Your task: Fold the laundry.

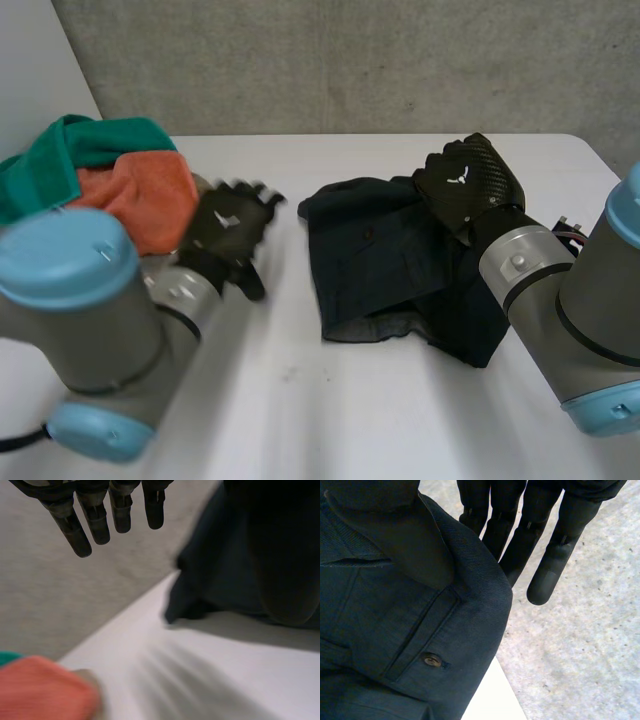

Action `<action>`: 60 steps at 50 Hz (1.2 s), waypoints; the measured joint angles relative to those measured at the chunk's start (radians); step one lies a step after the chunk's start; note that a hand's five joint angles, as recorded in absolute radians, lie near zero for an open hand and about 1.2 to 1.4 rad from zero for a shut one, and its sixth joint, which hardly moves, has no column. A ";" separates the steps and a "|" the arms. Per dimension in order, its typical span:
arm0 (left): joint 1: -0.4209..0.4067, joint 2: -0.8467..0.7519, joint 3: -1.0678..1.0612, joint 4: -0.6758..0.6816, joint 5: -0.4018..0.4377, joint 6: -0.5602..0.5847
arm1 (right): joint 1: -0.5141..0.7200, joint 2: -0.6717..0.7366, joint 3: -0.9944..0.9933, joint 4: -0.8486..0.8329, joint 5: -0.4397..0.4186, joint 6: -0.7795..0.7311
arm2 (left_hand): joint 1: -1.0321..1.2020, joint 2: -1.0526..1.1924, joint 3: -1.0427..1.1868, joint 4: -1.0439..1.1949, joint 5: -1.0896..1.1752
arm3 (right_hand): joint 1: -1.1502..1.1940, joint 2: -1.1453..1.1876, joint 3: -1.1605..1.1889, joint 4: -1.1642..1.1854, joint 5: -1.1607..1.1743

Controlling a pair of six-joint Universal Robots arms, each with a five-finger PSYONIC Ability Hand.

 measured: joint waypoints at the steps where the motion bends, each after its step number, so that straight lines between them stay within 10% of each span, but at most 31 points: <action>1: -0.019 -0.016 -0.006 0.007 0.004 -0.010 | 0.000 0.001 -0.001 0.006 -0.001 0.002 | 0.000 0.000 0.000 0.000 0.000 | -0.017 -0.032 -0.034 -0.036 -0.020; 8: -0.124 -0.111 -0.022 0.044 0.007 -0.030 | -0.003 0.004 0.001 0.082 0.001 0.023 | 0.000 0.000 0.000 0.000 0.000 | -0.887 -0.948 -0.945 -0.951 -0.911; 35: -0.168 -0.398 0.219 0.126 -0.019 0.211 | -0.281 -0.199 0.198 0.257 -0.211 0.178 | 0.119 0.106 0.099 0.114 0.091 | -0.896 -0.971 -0.981 -0.991 -0.928; 42: -0.119 -0.469 0.286 0.187 -0.046 0.282 | -0.302 -0.195 0.210 0.252 -0.223 0.178 | 0.940 0.976 0.963 0.982 0.908 | -0.896 -0.971 -0.981 -0.991 -0.928; 60: 0.027 -0.126 0.396 0.343 -0.115 0.278 | -0.282 -0.186 0.156 0.240 -0.208 0.206 | 0.940 0.992 0.979 0.996 0.908 | -0.896 -0.971 -0.981 -0.991 -0.928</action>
